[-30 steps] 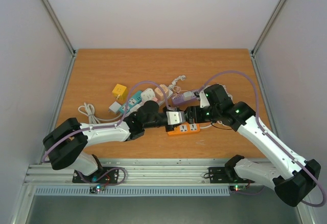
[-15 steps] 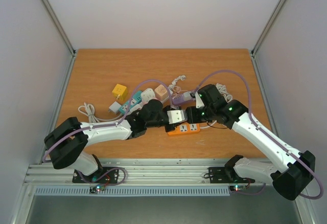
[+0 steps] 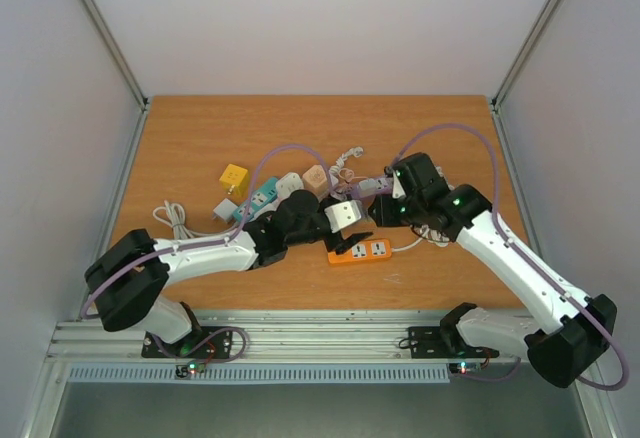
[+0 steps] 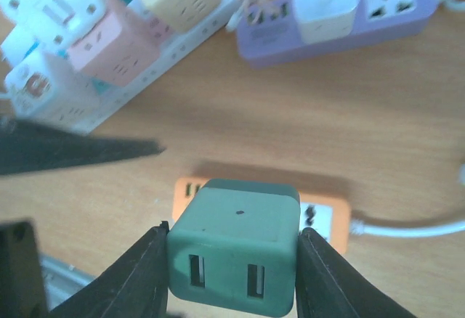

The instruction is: Insert the plug

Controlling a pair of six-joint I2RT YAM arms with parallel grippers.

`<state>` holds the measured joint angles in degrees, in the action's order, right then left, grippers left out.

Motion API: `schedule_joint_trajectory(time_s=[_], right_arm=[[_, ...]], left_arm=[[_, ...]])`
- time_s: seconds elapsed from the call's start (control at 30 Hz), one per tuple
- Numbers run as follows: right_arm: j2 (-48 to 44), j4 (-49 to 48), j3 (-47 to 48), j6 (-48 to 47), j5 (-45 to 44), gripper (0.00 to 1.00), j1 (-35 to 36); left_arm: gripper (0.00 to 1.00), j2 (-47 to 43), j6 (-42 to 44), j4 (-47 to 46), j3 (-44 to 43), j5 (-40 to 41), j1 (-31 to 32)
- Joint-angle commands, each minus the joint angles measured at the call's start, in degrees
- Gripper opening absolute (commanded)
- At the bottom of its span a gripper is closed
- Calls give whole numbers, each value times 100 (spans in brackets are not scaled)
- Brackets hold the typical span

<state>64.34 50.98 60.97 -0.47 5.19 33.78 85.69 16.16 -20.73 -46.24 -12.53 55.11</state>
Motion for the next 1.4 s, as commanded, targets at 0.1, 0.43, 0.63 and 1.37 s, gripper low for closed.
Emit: schedule_joint_trajectory(time_s=[0.1,0.43,0.63,1.37], right_arm=[[792,-103,553,-909,458,33,-1240],[1929,-306,1036,-1281,959,32,-1870],[2334,-525,1083,-1533,811,33,-1871],[4161,-102,2462,-3240,1521,32,-2532]], left_arm=[[93,-538,-1396,-217,218,992,-89],[100,-1708,-2806,908,346,2114,-382],[99,-2159,-3458,1282,438,2247,-798],[99,-2034,-3483,1514,336,1883,-1011]])
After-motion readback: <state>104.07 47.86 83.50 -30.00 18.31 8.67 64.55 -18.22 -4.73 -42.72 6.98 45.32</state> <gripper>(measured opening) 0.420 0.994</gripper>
